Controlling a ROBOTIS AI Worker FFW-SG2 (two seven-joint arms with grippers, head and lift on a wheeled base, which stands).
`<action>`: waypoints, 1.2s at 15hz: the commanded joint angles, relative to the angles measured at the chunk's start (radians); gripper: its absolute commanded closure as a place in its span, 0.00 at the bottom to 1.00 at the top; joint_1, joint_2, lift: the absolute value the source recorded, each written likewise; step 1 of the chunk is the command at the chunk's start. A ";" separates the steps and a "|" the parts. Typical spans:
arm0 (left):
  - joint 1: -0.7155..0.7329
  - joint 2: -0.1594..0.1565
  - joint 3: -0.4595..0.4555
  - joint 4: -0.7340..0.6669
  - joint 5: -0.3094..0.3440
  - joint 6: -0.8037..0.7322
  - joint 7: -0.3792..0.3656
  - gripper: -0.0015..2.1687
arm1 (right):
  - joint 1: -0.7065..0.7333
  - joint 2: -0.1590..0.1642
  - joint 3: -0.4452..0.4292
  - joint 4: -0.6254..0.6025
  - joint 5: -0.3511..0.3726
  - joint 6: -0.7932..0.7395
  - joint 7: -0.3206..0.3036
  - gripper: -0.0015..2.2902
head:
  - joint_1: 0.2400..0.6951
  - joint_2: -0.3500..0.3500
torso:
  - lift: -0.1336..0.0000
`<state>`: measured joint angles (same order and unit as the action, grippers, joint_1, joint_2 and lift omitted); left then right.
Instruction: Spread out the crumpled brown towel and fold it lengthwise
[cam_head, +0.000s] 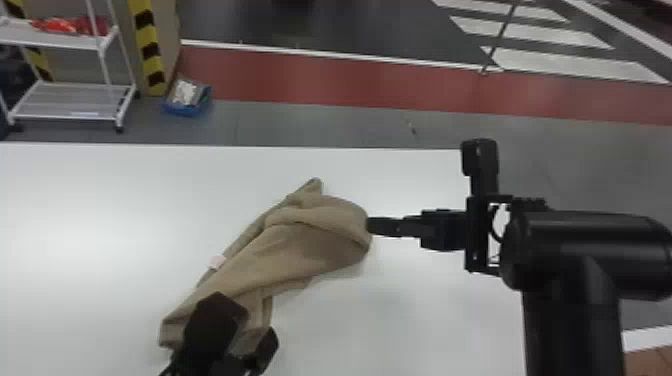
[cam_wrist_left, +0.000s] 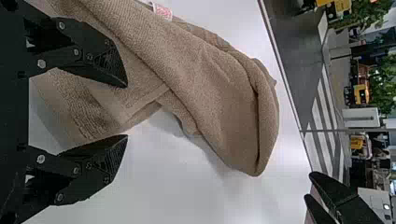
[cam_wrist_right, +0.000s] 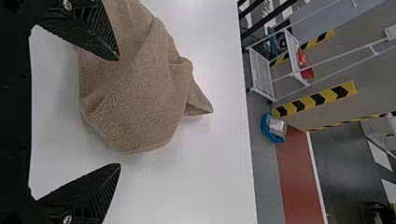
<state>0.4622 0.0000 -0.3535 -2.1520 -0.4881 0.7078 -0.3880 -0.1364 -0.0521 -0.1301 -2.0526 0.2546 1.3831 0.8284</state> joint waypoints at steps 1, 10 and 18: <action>-0.005 -0.003 0.001 0.003 -0.001 0.016 0.000 0.28 | 0.001 0.000 -0.002 -0.001 0.000 0.006 0.000 0.03 | 1.00 0.20 | 0.07; 0.004 -0.002 0.010 -0.028 0.006 0.065 0.004 0.40 | 0.000 0.000 0.000 -0.001 0.000 0.006 0.000 0.03 | 1.00 0.23 | 0.07; -0.013 -0.003 0.008 -0.026 0.059 0.117 -0.029 0.33 | 0.000 0.000 0.000 0.000 0.000 0.006 0.000 0.03 | 1.00 0.19 | 0.07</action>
<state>0.4545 0.0000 -0.3468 -2.1812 -0.4326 0.8180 -0.4171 -0.1367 -0.0520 -0.1304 -2.0529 0.2546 1.3891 0.8283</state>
